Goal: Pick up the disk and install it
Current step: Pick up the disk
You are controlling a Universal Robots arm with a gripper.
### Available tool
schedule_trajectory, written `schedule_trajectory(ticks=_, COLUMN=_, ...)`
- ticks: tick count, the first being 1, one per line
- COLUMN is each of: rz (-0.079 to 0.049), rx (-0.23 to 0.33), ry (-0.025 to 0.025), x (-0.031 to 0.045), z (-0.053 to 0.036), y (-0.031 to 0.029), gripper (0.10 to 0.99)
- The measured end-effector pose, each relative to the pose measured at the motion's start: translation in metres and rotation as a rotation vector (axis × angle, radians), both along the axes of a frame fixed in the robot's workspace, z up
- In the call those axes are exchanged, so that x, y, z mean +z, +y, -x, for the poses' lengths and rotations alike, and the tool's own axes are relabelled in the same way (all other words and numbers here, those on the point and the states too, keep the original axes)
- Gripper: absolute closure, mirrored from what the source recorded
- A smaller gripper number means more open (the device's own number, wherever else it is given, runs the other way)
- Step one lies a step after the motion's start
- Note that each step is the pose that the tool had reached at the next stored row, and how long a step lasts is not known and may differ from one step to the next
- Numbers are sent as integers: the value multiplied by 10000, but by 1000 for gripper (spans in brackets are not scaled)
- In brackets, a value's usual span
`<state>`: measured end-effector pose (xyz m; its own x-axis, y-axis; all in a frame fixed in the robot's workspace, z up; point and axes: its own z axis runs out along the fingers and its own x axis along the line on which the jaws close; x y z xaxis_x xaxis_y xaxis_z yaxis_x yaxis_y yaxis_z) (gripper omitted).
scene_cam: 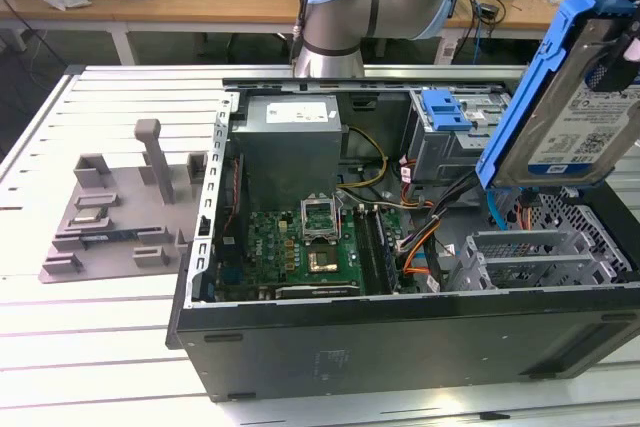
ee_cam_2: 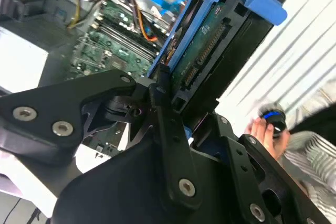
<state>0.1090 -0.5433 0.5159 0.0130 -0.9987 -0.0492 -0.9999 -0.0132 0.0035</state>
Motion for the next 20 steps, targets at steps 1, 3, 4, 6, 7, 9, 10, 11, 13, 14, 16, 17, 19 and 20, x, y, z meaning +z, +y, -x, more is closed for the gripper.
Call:
schedule_trajectory(ticks=1, rz=0, rx=-132, ry=0, x=-8, z=-3, y=0, gripper=718)
schedule_trajectory(ticks=3, rz=-4, rx=-395, ry=1, x=-30, z=-12, y=0, gripper=718)
schedule_trajectory(ticks=4, rz=-2, rx=-404, ry=0, x=-38, z=-18, y=-3, gripper=718)
schedule_trajectory(ticks=6, rz=-1, rx=-406, ry=1, x=-51, z=-31, y=-11, gripper=718)
schedule_trajectory(ticks=7, rz=6, rx=-405, ry=2, x=-59, z=-42, y=-11, gripper=718)
schedule_trajectory(ticks=9, rz=17, rx=-389, ry=10, x=-86, z=-66, y=-11, gripper=718)
schedule_trajectory(ticks=10, rz=19, rx=-379, ry=16, x=-103, z=-77, y=-11, gripper=718)
schedule_trajectory(ticks=11, rz=24, rx=-359, ry=23, x=-118, z=-85, y=-11, gripper=718)
schedule_trajectory(ticks=13, rz=33, rx=-216, ry=45, x=-158, z=-107, y=-11, gripper=718)
schedule_trajectory(ticks=14, rz=35, rx=-163, ry=51, x=-172, z=-115, y=-11, gripper=718)
schedule_trajectory(ticks=16, rz=43, rx=-57, ry=64, x=-203, z=-134, y=-11, gripper=718)
schedule_trajectory(ticks=17, rz=48, rx=-15, ry=69, x=-215, z=-143, y=-11, gripper=718)
schedule_trajectory(ticks=19, rz=63, rx=74, ry=84, x=-255, z=-164, y=-11, gripper=718)
schedule_trajectory(ticks=20, rz=61, rx=79, ry=88, x=-273, z=-163, y=-11, gripper=718)
